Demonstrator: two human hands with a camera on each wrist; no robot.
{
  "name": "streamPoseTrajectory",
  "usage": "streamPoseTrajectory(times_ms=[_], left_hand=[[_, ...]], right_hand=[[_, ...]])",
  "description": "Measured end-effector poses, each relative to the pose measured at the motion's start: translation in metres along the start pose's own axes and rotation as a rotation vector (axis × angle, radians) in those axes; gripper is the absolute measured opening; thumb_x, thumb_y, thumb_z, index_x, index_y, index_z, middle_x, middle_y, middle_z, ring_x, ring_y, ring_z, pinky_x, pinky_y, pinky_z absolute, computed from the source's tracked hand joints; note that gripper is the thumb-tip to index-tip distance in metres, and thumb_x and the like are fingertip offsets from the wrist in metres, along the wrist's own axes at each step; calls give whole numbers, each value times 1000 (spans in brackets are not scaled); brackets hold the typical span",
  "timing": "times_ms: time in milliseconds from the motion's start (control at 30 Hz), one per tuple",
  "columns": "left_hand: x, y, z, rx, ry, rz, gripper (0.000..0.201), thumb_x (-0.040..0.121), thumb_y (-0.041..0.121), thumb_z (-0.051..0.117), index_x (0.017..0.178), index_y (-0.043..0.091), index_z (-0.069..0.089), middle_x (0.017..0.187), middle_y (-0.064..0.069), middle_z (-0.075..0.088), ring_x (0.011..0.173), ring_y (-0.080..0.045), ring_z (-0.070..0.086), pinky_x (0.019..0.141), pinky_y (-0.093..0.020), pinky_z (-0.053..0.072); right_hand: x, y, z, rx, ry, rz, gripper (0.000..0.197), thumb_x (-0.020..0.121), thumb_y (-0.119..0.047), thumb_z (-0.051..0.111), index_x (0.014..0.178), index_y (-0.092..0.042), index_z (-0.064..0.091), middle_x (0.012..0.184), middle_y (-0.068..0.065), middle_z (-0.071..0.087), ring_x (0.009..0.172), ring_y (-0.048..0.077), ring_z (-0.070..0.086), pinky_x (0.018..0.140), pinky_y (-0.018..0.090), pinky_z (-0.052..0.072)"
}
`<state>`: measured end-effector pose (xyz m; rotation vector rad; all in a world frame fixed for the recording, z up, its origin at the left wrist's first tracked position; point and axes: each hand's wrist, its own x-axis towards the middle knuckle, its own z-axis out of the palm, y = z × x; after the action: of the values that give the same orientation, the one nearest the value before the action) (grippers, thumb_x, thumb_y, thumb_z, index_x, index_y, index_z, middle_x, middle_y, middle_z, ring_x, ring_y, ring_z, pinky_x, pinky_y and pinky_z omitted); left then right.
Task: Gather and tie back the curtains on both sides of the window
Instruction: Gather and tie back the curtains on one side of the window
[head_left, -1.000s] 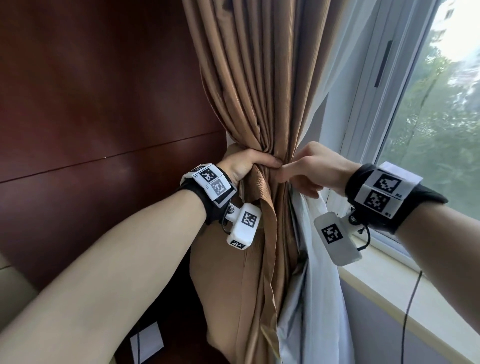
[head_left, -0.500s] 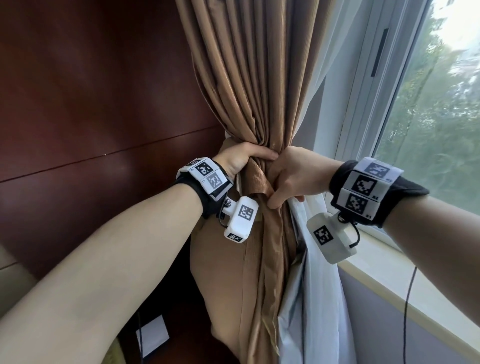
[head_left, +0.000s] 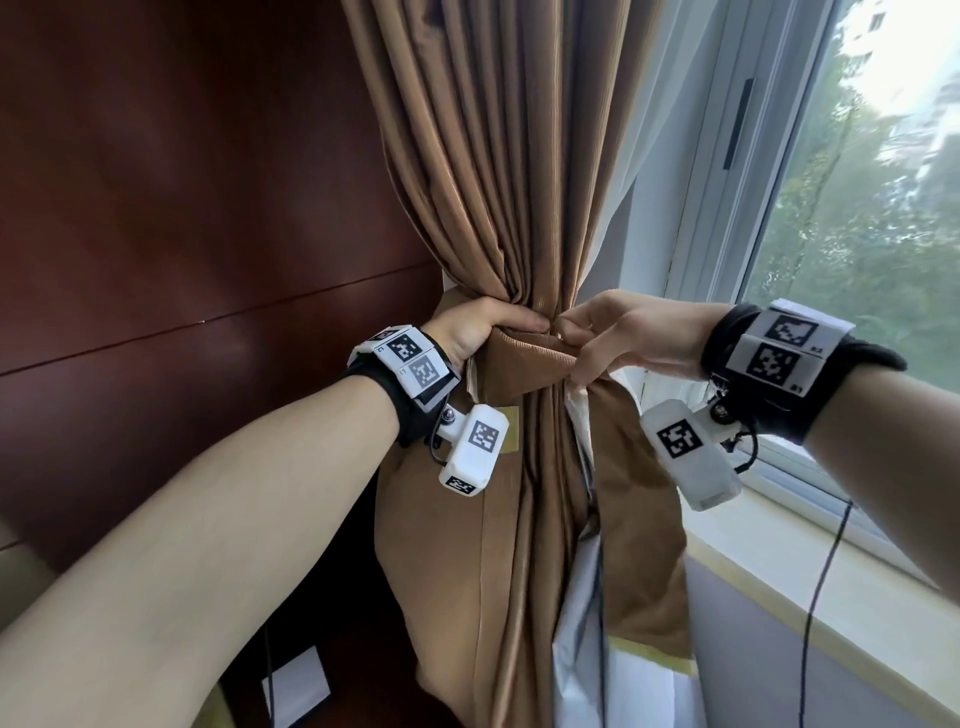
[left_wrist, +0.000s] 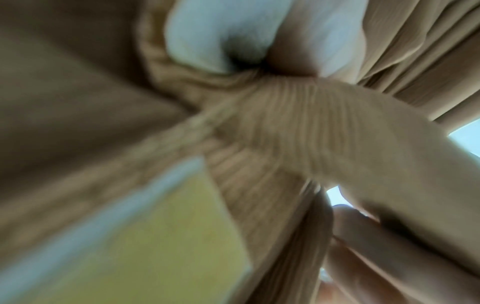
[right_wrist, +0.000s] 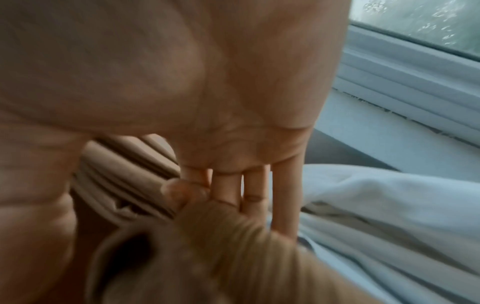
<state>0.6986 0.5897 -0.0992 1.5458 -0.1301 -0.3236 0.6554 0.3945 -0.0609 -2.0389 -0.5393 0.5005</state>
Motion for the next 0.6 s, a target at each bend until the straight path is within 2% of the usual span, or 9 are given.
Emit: streamPoseTrajectory(times_ms=[67,133,167,233,300,367,467,533,600], left_hand=[[1,0,-1,3,36,28,14,74,13,82,86,6,83,83,-12,78,69,-24,73,69,-31,62],[5,-1,-2,39,54,40,59,52,21,91,107,4,80,102,-16,79,84,-29,75,81,-38,61],[6,-1,-2,36,40,41,67,49,22,91,112,2,78,106,-17,78,89,-31,74,85,-40,61],[10,-2,-2,52,36,47,69,50,22,91,114,1,77,109,-17,77,94,-32,73,93,-43,60],[13,-2,-2,76,32,56,77,44,27,92,114,1,77,113,-17,77,102,-34,73,99,-44,58],[11,-1,-1,105,21,82,68,52,25,92,114,2,77,114,-15,77,106,-33,73,100,-41,57],[8,-2,-1,108,13,73,22,82,8,78,104,4,78,99,-10,78,90,-25,73,89,-32,58],[6,-2,-2,97,-15,53,17,84,8,76,100,5,78,93,-8,78,82,-21,73,83,-30,59],[5,-3,-3,98,-27,47,24,76,11,81,100,6,79,93,-8,78,83,-21,74,84,-30,59]], right_hand=[[-6,-2,-7,110,-27,37,14,72,-15,66,65,-17,54,74,3,59,72,16,59,77,29,50],[-9,-3,-15,179,-23,81,9,74,-13,61,75,-16,53,78,2,61,75,16,57,79,31,49],[-8,-2,-19,171,-4,88,13,76,-6,61,78,-14,50,80,3,60,77,16,57,79,31,50],[-6,1,-24,23,43,111,24,85,12,59,87,-12,55,88,5,61,81,16,60,81,29,53],[-5,1,-27,-256,53,169,30,90,12,62,100,-16,64,100,2,67,93,16,63,89,30,53],[-3,1,-31,-508,27,245,23,91,-3,73,104,-22,69,105,-2,70,97,19,61,91,33,50],[-2,2,-32,-594,-8,326,18,91,-17,78,105,-7,73,97,20,64,81,40,48,79,34,51],[-4,1,-30,-582,18,342,24,93,-21,77,99,0,69,86,20,54,64,28,43,60,23,44],[-4,-1,-31,-606,58,340,23,91,-26,78,87,-8,65,76,17,53,54,17,42,57,23,40]])
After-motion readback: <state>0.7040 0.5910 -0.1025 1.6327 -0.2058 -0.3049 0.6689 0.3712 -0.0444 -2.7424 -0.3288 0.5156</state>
